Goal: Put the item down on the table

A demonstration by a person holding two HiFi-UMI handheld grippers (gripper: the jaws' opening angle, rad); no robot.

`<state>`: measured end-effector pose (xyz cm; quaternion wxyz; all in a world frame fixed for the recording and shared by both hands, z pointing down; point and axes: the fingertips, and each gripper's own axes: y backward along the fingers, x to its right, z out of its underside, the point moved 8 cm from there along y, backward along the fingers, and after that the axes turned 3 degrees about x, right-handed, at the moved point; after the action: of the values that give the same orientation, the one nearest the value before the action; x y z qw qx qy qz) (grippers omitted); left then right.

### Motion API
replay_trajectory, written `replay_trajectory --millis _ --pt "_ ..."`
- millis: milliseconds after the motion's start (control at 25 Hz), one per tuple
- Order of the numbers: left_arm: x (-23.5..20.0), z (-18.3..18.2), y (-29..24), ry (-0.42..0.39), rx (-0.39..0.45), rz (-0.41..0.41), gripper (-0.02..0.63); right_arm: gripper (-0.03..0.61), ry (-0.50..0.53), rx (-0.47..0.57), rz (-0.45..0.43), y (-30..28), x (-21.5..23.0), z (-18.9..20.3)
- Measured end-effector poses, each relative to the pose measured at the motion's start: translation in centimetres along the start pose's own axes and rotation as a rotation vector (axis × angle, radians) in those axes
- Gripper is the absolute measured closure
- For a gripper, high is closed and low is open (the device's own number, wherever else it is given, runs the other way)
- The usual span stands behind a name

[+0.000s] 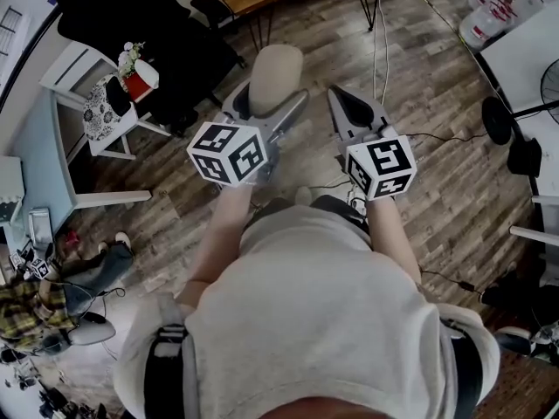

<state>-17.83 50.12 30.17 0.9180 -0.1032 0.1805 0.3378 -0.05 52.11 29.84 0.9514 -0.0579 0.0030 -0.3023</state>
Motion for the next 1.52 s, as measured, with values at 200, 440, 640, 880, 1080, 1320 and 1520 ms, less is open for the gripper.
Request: replay_trajectory --millis 200,440,640,880,1080,1320,1520 --pt "0.5 0.9 -1.5 0.019 0.002 -0.013 0.193 0.568 -0.003 0.008 0.002 0.3 1.9 0.2" --pt "0.8 1.5 -3.5 0.02 -0.018 -0.007 0.193 0.568 -0.023 0.009 0.001 0.5 3.6 0.5" --pt "0.1 1.7 -5.8 0.035 -0.029 -0.001 0.193 0.568 -0.041 -0.002 0.008 -0.3 5.5 1.2" --pt "-3.0 1.0 -9.5 0.051 -0.037 0.004 0.193 0.568 -0.054 -0.025 0.051 -3.2 8.7 1.8" --pt "-6.1 -0.1 -14.4 0.072 -0.035 0.023 0.193 0.568 -0.051 -0.045 0.088 -7.0 12.4 1.7" --pt "-10.2 -3.0 -21.6 0.064 -0.041 0.064 0.193 0.568 -0.032 -0.034 0.125 -12.9 17.4 0.0" --pt "-14.5 -6.1 -27.5 0.058 -0.037 0.1 0.193 0.568 -0.023 -0.026 0.161 -18.9 21.8 -1.5"
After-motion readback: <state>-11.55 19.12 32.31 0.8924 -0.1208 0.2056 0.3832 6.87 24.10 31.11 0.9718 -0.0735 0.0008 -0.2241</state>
